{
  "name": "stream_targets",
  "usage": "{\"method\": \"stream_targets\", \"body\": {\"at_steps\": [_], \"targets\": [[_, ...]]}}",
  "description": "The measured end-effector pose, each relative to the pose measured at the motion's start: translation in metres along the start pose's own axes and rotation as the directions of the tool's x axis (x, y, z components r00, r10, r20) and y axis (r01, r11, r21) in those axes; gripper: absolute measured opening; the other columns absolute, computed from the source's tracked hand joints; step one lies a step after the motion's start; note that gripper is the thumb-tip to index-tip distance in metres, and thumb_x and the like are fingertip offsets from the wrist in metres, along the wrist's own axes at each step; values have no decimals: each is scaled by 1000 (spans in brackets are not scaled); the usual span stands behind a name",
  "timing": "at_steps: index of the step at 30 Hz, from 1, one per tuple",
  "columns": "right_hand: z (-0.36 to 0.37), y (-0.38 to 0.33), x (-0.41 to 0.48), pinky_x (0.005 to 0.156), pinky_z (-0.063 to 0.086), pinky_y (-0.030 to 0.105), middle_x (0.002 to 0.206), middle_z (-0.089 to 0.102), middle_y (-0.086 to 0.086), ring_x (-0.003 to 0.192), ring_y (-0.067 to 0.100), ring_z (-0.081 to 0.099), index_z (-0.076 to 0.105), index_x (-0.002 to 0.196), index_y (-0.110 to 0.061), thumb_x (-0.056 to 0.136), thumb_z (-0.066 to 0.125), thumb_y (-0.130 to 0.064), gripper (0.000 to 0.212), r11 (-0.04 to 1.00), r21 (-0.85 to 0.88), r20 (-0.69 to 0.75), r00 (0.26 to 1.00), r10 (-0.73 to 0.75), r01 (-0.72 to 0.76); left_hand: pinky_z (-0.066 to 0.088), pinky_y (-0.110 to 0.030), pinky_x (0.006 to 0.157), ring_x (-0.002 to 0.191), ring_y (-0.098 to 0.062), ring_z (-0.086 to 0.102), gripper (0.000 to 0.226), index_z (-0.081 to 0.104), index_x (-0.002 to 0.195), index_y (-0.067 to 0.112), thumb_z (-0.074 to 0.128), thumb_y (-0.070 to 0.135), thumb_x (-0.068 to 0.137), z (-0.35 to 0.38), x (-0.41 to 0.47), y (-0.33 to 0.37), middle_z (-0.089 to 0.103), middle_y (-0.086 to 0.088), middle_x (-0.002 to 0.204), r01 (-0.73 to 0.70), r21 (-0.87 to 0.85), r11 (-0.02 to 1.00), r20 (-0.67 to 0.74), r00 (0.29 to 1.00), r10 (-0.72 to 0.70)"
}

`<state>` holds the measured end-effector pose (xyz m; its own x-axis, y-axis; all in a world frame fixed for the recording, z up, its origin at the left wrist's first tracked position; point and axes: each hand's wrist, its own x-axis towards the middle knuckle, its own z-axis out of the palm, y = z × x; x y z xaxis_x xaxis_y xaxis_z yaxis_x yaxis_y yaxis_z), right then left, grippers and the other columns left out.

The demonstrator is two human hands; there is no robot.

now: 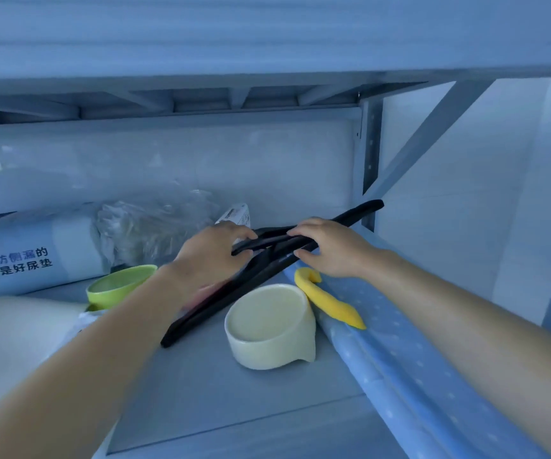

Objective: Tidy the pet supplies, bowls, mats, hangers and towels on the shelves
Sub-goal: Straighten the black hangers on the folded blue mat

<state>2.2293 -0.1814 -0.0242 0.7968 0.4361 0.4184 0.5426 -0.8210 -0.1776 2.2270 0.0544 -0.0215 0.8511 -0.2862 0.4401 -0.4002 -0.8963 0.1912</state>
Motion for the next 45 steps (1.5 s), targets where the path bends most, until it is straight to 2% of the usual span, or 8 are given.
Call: {"method": "stream_targets", "body": {"at_steps": [12,19,23,29,33,37,41,45], "targets": [[0,29,43,105,34,30,146,34,-11,131,14,35,35,140,-31,69,59,-72,85,986,-119,250,958,142,-115,42,-30,91,120,-15,47,30,55,118,36,55,34,88,34,47,-44,53,12,127,-61,-15,998,101,993,62],[-4,38,57,111,29,34,153,24,-9,139,18,26,18,146,-34,46,58,-87,120,958,-186,414,868,276,-216,44,-31,86,122,-22,47,35,51,125,35,50,34,90,39,60,-51,49,4,138,3,89,996,191,981,-20],[-2,43,59,111,29,36,153,24,-9,139,18,26,18,145,-35,37,55,-92,128,958,-165,420,862,284,-235,49,-37,89,120,-23,49,35,51,126,33,48,28,92,42,57,-50,49,0,138,12,109,994,220,975,-36],[0,47,56,100,38,33,143,40,-7,129,18,39,34,138,-35,44,54,-90,111,974,-143,362,907,215,-174,47,-39,92,119,-16,48,33,55,120,32,54,25,88,37,44,-43,52,8,128,-24,12,1000,157,987,22],[-6,50,53,82,42,29,123,53,-10,112,14,49,50,119,-42,42,49,-93,93,980,-154,313,935,167,-124,39,-13,84,102,4,49,21,63,107,38,57,35,87,33,33,-30,57,24,107,-16,-159,987,90,995,31],[-9,56,45,92,44,33,121,53,-15,114,11,48,57,108,-45,39,49,-94,85,989,-94,319,937,142,-118,36,3,69,87,15,55,13,68,96,36,58,33,88,31,25,-12,65,28,89,27,-361,932,148,989,28],[-4,53,38,98,39,30,131,45,-20,120,5,43,64,104,-42,56,63,-78,60,998,20,279,959,44,-52,36,5,70,89,16,54,15,68,99,34,57,34,89,34,21,1,64,27,89,42,-338,940,198,980,27],[-1,43,34,86,49,32,99,65,-20,93,-1,58,70,94,-35,76,68,-52,24,993,103,279,957,-84,57,37,4,72,88,14,56,16,69,99,28,57,31,90,36,14,10,68,18,94,27,-342,939,219,974,52]]}}
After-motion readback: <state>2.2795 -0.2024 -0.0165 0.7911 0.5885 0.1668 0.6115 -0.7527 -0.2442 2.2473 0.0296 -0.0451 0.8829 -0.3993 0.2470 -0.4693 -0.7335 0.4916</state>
